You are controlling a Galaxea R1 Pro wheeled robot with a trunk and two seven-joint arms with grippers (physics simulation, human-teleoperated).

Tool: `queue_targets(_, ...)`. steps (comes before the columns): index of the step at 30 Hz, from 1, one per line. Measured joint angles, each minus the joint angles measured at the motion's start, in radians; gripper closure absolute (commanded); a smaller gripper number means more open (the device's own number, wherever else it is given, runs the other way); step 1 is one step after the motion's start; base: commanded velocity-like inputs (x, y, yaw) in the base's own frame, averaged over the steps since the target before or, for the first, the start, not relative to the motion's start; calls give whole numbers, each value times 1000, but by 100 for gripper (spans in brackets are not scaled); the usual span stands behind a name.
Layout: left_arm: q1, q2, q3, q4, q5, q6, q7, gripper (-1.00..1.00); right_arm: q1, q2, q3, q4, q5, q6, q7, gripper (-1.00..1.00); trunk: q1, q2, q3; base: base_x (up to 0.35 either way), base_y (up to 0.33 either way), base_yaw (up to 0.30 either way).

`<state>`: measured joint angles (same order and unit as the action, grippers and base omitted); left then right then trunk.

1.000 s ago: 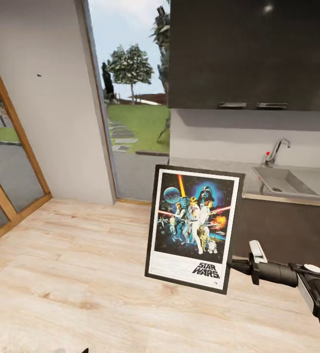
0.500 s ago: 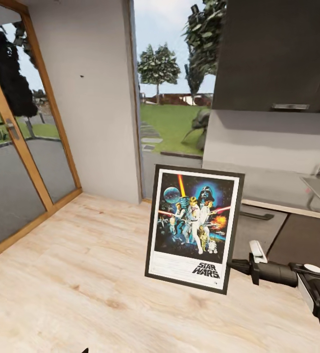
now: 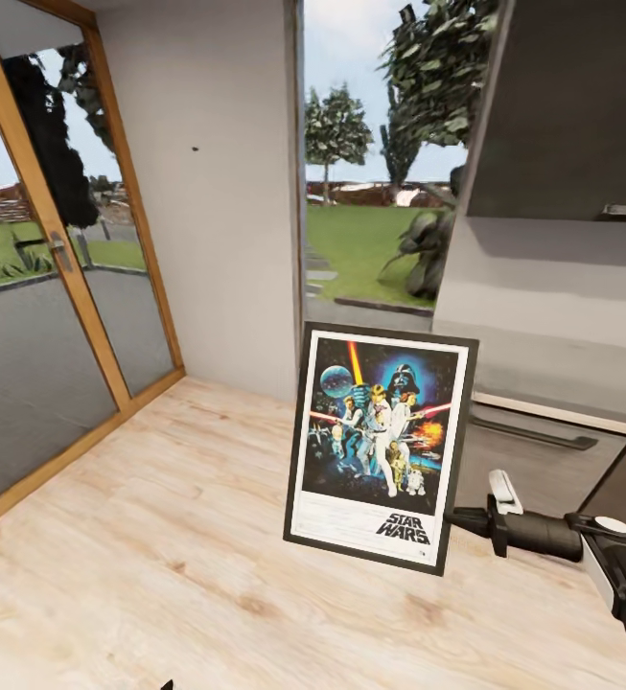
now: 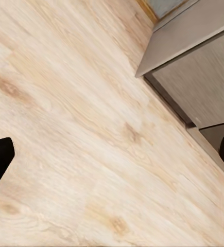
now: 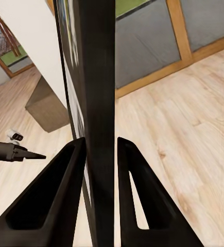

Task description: Pick up the poster from the kitchen countertop and hang it on one of the wall nails in the kitchen.

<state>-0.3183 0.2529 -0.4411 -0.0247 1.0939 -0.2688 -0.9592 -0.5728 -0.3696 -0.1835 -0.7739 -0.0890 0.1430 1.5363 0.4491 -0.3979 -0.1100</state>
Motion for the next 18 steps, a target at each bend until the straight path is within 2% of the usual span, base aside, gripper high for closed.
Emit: queue_targets(18, 0, 0, 0, 0, 0, 0, 0, -100, 0, 0, 0, 2, -2, -1, 1, 100, 0, 0, 0, 148, 283, 0)
